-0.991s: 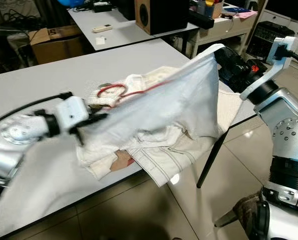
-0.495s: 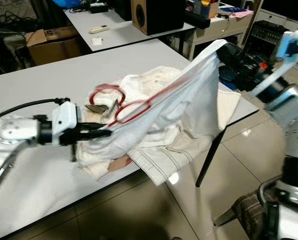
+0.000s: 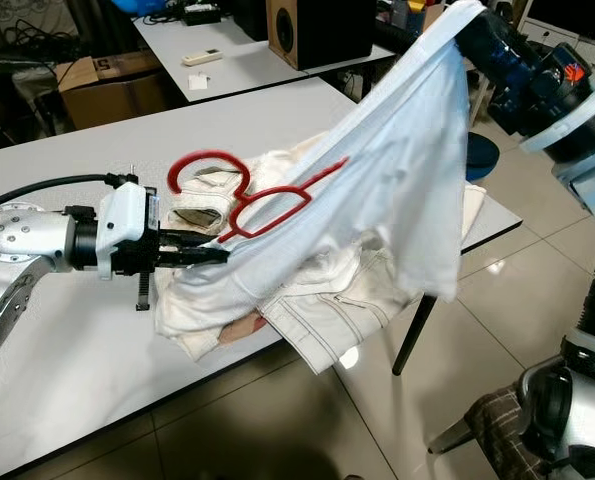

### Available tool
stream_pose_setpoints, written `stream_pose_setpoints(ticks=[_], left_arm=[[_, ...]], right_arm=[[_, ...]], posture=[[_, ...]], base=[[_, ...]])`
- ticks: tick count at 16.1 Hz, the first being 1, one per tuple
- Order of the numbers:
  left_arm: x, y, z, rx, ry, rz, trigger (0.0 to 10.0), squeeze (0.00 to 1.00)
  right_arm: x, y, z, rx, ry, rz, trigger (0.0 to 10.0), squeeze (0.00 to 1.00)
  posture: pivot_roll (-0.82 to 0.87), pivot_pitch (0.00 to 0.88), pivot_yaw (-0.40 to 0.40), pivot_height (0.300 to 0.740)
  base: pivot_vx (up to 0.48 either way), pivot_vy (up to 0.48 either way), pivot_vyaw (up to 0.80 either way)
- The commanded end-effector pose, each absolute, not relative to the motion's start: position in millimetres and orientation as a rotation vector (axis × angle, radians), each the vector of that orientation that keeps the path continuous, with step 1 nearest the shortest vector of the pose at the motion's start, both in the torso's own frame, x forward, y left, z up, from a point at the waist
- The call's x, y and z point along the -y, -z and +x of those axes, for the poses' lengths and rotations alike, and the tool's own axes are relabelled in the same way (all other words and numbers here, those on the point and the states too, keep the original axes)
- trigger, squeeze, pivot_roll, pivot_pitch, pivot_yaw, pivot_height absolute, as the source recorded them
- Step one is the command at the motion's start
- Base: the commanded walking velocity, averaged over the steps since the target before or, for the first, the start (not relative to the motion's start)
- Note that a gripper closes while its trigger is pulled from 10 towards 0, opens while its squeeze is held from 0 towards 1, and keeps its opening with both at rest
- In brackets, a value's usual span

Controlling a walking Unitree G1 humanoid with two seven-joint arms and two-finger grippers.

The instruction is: Hang hanger

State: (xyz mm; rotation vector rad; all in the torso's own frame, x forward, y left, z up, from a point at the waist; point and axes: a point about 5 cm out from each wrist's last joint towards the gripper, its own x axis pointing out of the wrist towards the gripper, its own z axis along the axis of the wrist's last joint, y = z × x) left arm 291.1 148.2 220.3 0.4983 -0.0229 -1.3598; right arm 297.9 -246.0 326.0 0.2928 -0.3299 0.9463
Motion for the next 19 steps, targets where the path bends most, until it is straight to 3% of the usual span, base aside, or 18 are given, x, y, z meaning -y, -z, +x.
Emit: stream_pose_setpoints(ticks=[1, 5, 12, 16, 19], left_arm=[[-142.6, -246.4, 291.6, 0.130, 1.371, 0.468, 0.0, 0.00], [-148.5, -254.9, 298.8, 0.127, 1.340, 0.505, 0.0, 0.00], [-147.8, -227.6, 291.7, -0.070, 1.420, 0.607, 0.0, 0.00], [-144.7, -242.2, 299.3, 0.032, 1.349, 0.547, 0.0, 0.00], [-139.1, -246.3, 295.5, 0.067, 1.377, 0.490, 0.0, 0.00]], right_arm=[[235.1, -317.6, 293.2, 0.238, -1.018, 0.138, 0.0, 0.00], [236.9, -311.3, 295.4, 0.175, -0.991, 0.056, 0.0, 0.00], [244.3, -343.1, 283.2, 0.311, -1.048, 0.069, 0.0, 0.00], [239.1, -310.0, 283.7, 0.108, -1.020, -0.090, 0.0, 0.00], [227.8, -291.8, 289.6, 0.055, -0.989, -0.107, 0.0, 0.00]], posture=[[-0.10, 0.000, 0.062, 0.740], [-0.10, 0.000, 0.062, 0.740], [-0.10, 0.000, 0.056, 0.740], [-0.11, 0.000, 0.059, 0.740], [-0.11, 0.000, 0.063, 0.740]], base=[[0.000, 0.000, 0.00], [0.000, 0.000, 0.00], [0.000, 0.000, 0.00], [0.000, 0.000, 0.00], [0.000, 0.000, 0.00]])
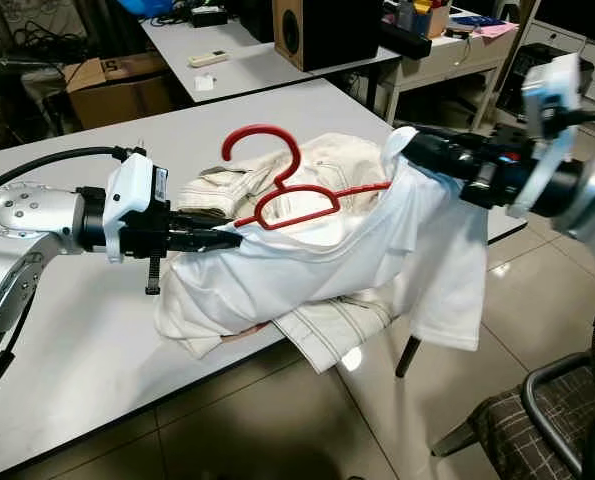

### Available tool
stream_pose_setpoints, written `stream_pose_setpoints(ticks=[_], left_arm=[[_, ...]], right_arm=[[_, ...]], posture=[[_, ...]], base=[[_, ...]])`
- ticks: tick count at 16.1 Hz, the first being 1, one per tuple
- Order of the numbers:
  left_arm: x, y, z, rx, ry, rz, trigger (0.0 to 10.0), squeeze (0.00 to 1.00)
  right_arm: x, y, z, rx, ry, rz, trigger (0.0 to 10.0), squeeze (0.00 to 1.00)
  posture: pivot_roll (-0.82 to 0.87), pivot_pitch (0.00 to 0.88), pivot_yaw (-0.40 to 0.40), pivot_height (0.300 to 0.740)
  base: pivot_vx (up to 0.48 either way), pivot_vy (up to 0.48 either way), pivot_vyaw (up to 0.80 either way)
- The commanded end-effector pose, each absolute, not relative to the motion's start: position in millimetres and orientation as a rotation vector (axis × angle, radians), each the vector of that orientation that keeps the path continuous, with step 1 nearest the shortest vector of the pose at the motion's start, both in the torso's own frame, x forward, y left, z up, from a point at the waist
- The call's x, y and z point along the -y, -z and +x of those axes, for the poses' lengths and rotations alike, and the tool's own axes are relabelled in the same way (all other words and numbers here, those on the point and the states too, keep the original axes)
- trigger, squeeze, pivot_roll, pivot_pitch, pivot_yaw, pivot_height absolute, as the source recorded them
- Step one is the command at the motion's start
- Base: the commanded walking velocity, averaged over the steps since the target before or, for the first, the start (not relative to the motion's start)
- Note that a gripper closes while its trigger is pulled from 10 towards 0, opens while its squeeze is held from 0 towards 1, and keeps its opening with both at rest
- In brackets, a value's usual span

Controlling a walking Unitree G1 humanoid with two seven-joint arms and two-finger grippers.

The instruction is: Hang hanger

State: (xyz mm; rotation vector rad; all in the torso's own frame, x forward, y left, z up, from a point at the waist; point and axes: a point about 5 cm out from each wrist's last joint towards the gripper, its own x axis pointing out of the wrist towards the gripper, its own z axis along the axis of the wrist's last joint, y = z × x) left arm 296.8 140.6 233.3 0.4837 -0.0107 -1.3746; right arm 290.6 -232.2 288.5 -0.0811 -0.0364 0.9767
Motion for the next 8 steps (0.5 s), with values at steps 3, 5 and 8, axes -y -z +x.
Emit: stream_pose_setpoints(ticks=[3, 5, 8], left_arm=[[-143.4, -239.2, 301.4, 0.027, 1.332, 0.538, 0.0, 0.00], [-145.8, -235.4, 302.7, 0.002, 1.319, 0.558, 0.0, 0.00], [-139.9, -236.5, 300.0, 0.020, 1.351, 0.521, 0.0, 0.00]], right_arm=[[220.8, -294.7, 284.8, 0.075, -1.024, -0.123, 0.4, 0.00], [225.3, -299.9, 284.4, 0.088, -0.998, -0.147, 10.0, 0.00], [234.1, -289.9, 288.5, -0.044, -0.963, -0.162, 10.0, 1.00]], posture=[[-0.11, 0.000, 0.065, 0.740], [-0.12, 0.000, 0.067, 0.740], [-0.12, 0.000, 0.066, 0.740]], base=[[0.000, 0.000, 0.00], [0.000, 0.000, 0.00], [0.000, 0.000, 0.00]])
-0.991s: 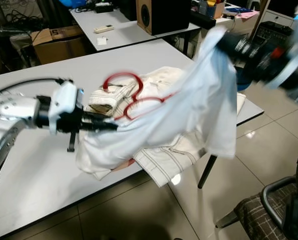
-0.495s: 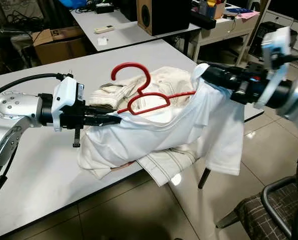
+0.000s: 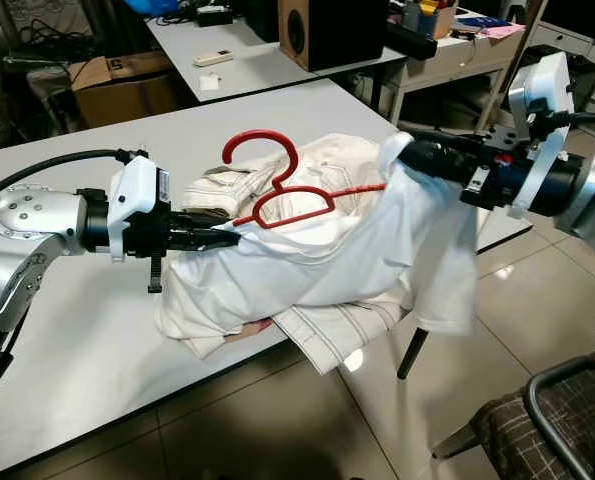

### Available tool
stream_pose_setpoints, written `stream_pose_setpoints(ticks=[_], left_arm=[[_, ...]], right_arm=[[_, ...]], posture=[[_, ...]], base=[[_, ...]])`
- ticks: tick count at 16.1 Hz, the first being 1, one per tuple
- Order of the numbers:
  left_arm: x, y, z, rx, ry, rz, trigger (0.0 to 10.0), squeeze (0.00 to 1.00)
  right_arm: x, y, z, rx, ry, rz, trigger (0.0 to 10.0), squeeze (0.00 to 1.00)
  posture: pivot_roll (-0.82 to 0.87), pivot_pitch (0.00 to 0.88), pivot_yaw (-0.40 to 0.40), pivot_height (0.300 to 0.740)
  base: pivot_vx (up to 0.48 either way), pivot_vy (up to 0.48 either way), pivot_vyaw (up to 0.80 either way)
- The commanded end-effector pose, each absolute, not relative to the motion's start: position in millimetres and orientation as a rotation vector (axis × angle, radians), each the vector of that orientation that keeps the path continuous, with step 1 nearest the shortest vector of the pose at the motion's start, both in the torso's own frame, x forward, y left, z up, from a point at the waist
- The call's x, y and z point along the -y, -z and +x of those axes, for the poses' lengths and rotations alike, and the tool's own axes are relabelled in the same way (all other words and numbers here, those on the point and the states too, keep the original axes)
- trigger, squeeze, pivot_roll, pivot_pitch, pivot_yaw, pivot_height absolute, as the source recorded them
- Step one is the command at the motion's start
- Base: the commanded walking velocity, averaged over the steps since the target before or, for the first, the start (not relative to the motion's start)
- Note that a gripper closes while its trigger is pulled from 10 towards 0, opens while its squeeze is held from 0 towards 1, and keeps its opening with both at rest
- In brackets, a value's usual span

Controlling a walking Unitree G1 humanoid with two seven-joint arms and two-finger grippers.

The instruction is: Hang hanger

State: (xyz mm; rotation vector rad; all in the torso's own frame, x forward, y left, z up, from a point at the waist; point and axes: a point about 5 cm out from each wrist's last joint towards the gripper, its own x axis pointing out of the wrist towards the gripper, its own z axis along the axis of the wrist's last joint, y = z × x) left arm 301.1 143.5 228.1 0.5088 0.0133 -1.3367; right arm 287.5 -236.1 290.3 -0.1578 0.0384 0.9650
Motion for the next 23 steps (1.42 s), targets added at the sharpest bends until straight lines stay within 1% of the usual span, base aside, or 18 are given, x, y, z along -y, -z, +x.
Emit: stream_pose_setpoints(ticks=[1, 4, 5, 6, 7, 8, 10, 12, 14, 16, 17, 18, 19, 21, 23], left_arm=[[-141.6, -233.6, 300.9, 0.004, 1.345, 0.538, 0.0, 0.00], [-146.1, -228.8, 302.4, -0.019, 1.323, 0.551, 0.0, 0.00], [-146.0, -225.1, 302.1, -0.032, 1.317, 0.551, 0.0, 0.00], [-145.2, -221.8, 302.3, -0.045, 1.316, 0.564, 0.0, 0.00], [-145.4, -219.7, 303.0, -0.050, 1.315, 0.567, 0.0, 0.00], [-144.2, -219.6, 304.1, -0.046, 1.314, 0.562, 0.0, 0.00], [-142.0, -220.2, 307.1, -0.038, 1.312, 0.557, 0.0, 0.00], [-138.2, -221.7, 310.1, -0.024, 1.319, 0.559, 0.0, 0.00], [-134.1, -221.9, 309.3, -0.022, 1.354, 0.561, 0.0, 0.00], [-130.7, -221.9, 310.1, -0.031, 1.392, 0.576, 0.0, 0.00], [-129.1, -223.5, 311.1, -0.031, 1.413, 0.584, 0.0, 0.00], [-128.2, -224.4, 311.1, -0.033, 1.428, 0.586, 0.0, 0.00], [-129.3, -223.4, 311.4, -0.041, 1.433, 0.592, 0.0, 0.00], [-131.3, -223.9, 312.2, -0.042, 1.428, 0.591, 0.0, 0.00], [-126.1, -223.7, 310.7, -0.036, 1.446, 0.591, 0.0, 0.00]], right_arm=[[235.7, -290.9, 286.8, -0.061, -0.982, -0.170, 10.0, 1.00], [238.1, -299.6, 272.8, -0.090, -1.122, -0.211, 10.0, 1.00], [238.7, -302.4, 258.5, -0.134, -1.256, -0.239, 10.0, 1.00], [241.1, -302.2, 253.8, -0.180, -1.291, -0.276, 10.0, 1.00], [244.6, -298.9, 252.9, -0.249, -1.283, -0.337, 10.0, 1.00], [250.9, -298.1, 256.7, -0.276, -1.233, -0.397, 10.0, 1.00], [258.8, -304.9, 258.6, -0.256, -1.200, -0.405, 10.0, 1.00], [262.1, -315.1, 261.2, -0.171, -1.170, -0.422, 10.0, 1.00], [259.7, -326.7, 262.0, -0.084, -1.192, -0.420, 10.0, 1.00], [256.9, -329.3, 259.8, -0.075, -1.241, -0.454, 10.0, 1.00], [254.0, -323.3, 260.3, -0.110, -1.264, -0.492, 10.0, 0.09], [252.5, -318.4, 262.8, -0.119, -1.257, -0.530, 10.0, 0.00], [250.4, -312.6, 266.2, -0.116, -1.241, -0.561, 10.0, 0.00], [247.3, -305.8, 264.6, -0.138, -1.278, -0.558, 10.0, 0.00], [241.9, -297.6, 269.0, -0.146, -1.286, -0.595, 10.0, 0.00]], posture=[[-0.12, 0.000, 0.063, 0.740], [-0.13, 0.000, 0.055, 0.740], [-0.13, 0.000, 0.051, 0.740], [-0.14, 0.000, 0.048, 0.740], [-0.14, 0.000, 0.048, 0.740], [-0.15, 0.000, 0.049, 0.740], [-0.16, 0.000, 0.052, 0.740], [-0.17, 0.000, 0.055, 0.740], [-0.17, 0.000, 0.055, 0.740], [-0.17, 0.000, 0.060, 0.740], [-0.16, 0.000, 0.065, 0.740], [-0.16, 0.000, 0.070, 0.740], [-0.16, 0.000, 0.074, 0.740], [-0.17, 0.000, 0.080, 0.740], [-0.16, 0.000, 0.071, 0.740]], base=[[0.000, 0.000, 0.00], [0.000, 0.000, 0.00], [0.000, 0.000, 0.00], [0.000, 0.000, 0.00], [0.000, 0.000, 0.00], [0.000, 0.000, 0.00], [0.000, 0.000, 0.00], [0.000, 0.000, 0.00], [0.000, 0.000, 0.00], [0.000, 0.000, 0.00], [0.000, 0.000, 0.00], [0.000, 0.000, 0.00], [0.000, 0.000, 0.00], [0.000, 0.000, 0.00], [0.000, 0.000, 0.00]])
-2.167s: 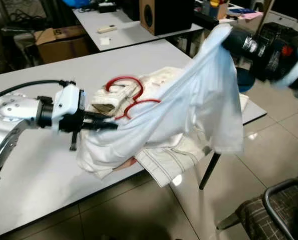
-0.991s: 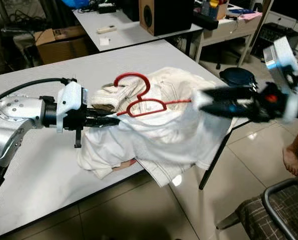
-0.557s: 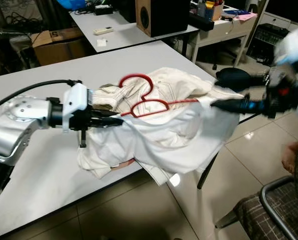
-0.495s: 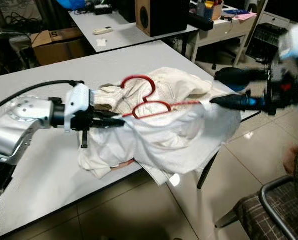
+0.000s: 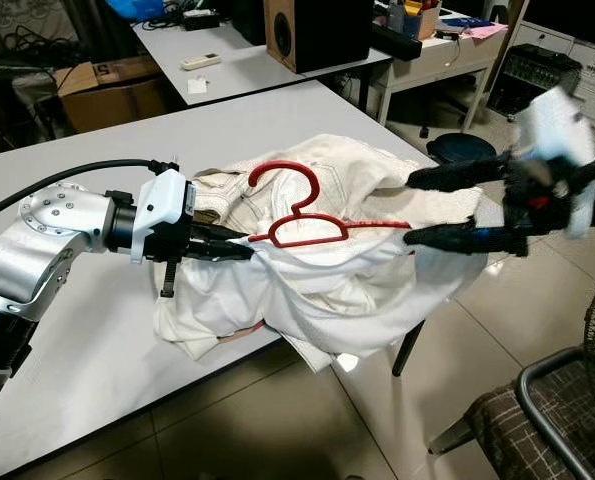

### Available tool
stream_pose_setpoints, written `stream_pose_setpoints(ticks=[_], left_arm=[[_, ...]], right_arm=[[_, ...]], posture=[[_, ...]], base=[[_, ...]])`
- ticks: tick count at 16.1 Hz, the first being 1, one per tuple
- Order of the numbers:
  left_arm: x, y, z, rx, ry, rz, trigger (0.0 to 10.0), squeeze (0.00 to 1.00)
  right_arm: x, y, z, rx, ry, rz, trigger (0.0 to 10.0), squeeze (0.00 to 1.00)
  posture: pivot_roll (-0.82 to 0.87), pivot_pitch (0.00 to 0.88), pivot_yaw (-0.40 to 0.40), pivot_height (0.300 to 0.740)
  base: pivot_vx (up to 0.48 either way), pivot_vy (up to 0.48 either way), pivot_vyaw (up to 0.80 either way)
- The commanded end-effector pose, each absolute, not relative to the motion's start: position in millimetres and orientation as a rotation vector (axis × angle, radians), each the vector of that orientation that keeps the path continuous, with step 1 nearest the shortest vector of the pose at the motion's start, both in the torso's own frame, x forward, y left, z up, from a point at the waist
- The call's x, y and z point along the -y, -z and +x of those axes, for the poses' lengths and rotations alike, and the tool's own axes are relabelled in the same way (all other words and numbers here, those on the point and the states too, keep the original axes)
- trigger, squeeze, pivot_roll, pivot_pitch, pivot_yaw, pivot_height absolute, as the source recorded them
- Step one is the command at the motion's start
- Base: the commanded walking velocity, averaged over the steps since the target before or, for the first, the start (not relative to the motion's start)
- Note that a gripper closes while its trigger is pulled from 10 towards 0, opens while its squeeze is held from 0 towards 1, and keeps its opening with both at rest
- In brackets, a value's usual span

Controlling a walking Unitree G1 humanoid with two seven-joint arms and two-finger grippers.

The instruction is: Hang hanger

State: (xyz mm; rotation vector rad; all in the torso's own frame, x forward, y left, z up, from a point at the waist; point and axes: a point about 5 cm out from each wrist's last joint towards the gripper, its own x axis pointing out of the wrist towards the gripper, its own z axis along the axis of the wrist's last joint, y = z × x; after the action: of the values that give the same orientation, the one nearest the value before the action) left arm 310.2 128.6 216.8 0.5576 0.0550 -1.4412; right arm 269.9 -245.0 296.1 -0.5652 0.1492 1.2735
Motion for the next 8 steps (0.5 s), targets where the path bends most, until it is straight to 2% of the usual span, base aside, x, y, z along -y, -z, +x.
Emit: stream_pose_setpoints(ticks=[1, 4, 8], left_arm=[[-123.8, -223.0, 309.4, -0.037, 1.461, 0.592, 0.0, 0.00], [-117.4, -219.7, 309.2, -0.047, 1.495, 0.597, 0.0, 0.00], [-111.6, -221.5, 310.2, -0.050, 1.515, 0.637, 0.0, 0.00]], right_arm=[[237.6, -295.5, 273.7, -0.130, -1.281, -0.603, 10.0, 0.00], [223.3, -290.9, 274.9, -0.128, -1.351, -0.623, 10.0, 0.00], [198.1, -268.7, 294.8, -0.139, -1.349, -0.634, 10.0, 0.00]], posture=[[-0.17, 0.000, 0.081, 0.740], [-0.17, 0.000, 0.079, 0.740], [-0.16, 0.000, 0.085, 0.740]], base=[[0.000, 0.000, 0.00], [0.000, 0.000, 0.00], [0.000, 0.000, 0.00]])
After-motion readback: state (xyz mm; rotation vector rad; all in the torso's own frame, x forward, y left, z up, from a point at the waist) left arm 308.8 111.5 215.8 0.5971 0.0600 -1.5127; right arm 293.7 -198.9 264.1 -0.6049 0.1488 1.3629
